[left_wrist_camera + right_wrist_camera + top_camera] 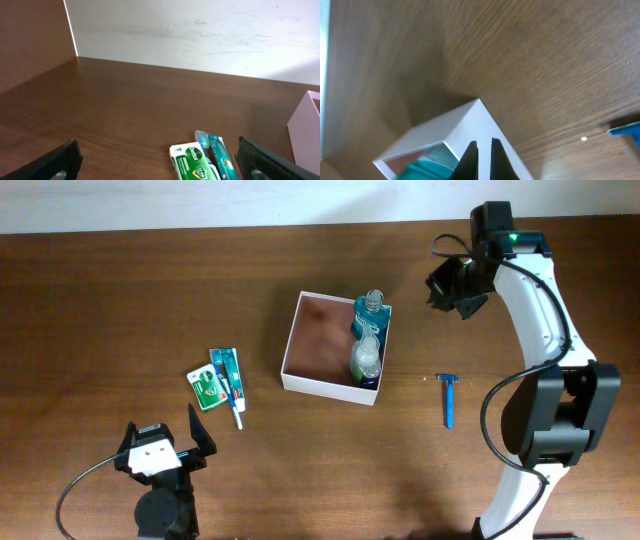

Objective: Pack container

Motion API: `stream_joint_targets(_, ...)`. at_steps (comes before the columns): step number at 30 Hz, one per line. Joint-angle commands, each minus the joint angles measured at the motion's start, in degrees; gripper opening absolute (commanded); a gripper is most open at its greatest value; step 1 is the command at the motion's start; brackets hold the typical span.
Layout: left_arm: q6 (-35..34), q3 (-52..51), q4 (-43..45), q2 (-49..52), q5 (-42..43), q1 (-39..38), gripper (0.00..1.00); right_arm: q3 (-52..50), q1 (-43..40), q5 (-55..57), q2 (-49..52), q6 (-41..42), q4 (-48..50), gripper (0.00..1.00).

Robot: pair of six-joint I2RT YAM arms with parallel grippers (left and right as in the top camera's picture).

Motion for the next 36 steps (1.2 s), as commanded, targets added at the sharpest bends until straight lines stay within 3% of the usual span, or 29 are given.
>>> stream_joint_targets(1,1.1,-0.7,0.2,-0.3,0.2,0.3,0.99,-0.9,2.0,8.7,-0.2,12.3,1.6,0.04)
stream_joint_targets(6,1.1,-0.7,0.2,-0.3,0.2,0.3,0.99,-3.8,6.2,13.2,-0.2,23.0,4.3,0.04)
stream_joint_targets(17,1.1,-0.7,0.2,-0.3,0.2,0.3,0.99,-6.7,11.4,13.2,-0.2,29.8,9.3,0.04)
stream_joint_targets(36,1.1,-0.7,0.2,-0.3,0.2,0.3,0.99,-6.7,11.5,14.2,0.6,38.1,9.0,0.04)
